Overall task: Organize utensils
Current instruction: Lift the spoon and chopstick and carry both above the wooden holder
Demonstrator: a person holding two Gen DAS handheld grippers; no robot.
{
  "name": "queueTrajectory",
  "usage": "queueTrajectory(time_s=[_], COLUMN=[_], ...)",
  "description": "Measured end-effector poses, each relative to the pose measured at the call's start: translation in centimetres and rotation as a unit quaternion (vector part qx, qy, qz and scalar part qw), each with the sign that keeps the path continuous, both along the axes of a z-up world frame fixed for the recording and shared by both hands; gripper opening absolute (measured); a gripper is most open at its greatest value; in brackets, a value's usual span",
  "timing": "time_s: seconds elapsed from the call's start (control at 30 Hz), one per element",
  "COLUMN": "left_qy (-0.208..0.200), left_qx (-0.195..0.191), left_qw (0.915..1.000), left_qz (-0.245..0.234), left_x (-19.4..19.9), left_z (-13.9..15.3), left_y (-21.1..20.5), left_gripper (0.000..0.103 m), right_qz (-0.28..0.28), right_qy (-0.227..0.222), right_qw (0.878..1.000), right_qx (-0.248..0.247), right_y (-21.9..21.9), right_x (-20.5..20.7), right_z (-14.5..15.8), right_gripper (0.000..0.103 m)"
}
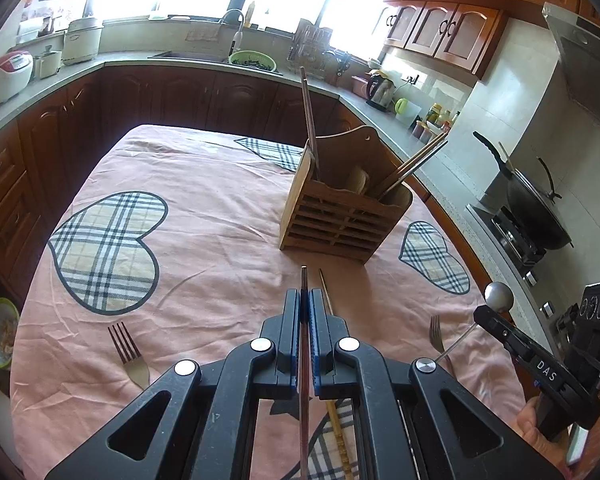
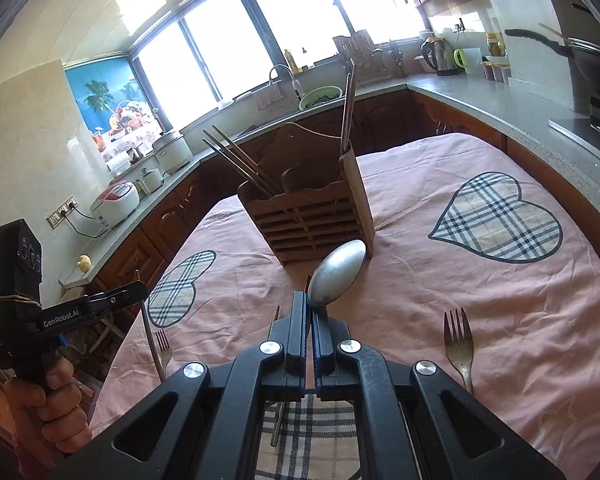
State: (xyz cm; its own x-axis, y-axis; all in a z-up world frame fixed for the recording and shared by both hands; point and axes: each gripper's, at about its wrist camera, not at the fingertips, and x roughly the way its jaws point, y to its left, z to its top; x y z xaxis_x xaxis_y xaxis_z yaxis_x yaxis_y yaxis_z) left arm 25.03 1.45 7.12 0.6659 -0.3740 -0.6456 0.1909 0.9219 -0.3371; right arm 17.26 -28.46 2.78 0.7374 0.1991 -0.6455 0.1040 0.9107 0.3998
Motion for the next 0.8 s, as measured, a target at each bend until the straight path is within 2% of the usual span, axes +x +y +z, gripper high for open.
queueTrajectory(time_s=[0.8], left_qy=[-0.076], left_qx=[-0.032], left_qw=[0.9966], left_qz=[0.01], left_x=[-2.3], left_z=[4.9], left_y=[2.4], left_gripper=[0.003], right_qz=[-0.007], right_qy=[-0.052], right_qw=[0.998], right_qx=[-0.023], right_y=[-0.7], right_x=[0.4], right_z=[3.8], right_gripper=[0.002])
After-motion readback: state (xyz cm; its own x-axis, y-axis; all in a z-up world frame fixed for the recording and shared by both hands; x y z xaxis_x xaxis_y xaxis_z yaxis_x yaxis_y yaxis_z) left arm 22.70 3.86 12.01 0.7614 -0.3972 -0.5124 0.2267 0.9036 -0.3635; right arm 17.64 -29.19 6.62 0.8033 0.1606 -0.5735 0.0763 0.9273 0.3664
